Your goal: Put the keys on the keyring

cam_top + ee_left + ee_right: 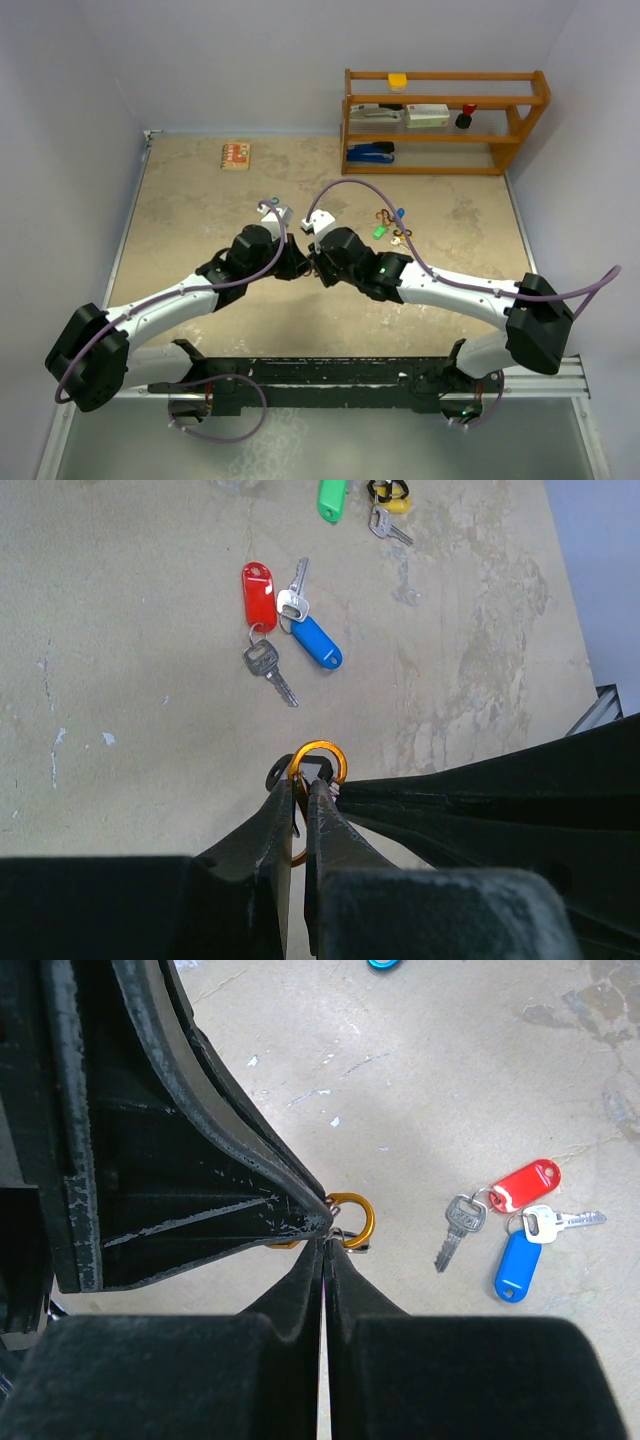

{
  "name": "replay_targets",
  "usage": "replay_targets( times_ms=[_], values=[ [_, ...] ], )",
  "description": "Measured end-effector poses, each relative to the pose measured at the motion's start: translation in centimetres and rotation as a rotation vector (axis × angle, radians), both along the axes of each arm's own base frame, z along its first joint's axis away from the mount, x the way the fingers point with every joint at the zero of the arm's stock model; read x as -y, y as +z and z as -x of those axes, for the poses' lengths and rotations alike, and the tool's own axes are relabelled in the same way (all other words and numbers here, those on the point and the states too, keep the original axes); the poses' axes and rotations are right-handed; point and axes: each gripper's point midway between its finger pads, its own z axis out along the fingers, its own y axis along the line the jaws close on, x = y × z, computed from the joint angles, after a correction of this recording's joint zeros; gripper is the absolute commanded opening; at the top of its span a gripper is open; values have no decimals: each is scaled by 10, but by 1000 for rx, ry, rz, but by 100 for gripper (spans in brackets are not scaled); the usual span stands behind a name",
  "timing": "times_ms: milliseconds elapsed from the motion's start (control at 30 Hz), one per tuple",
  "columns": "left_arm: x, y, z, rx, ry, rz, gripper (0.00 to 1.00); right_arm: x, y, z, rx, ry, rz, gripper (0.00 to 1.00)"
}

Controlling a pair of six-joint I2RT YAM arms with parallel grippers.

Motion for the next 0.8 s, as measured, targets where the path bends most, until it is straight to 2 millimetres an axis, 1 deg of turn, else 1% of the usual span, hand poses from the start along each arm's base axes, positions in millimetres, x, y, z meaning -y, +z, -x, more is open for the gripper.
replay_targets(
  times_ms=[800],
  values=[
    [2, -2, 3, 8, -17, -14, 0, 1, 0, -1, 1, -2, 2, 0]
  ],
)
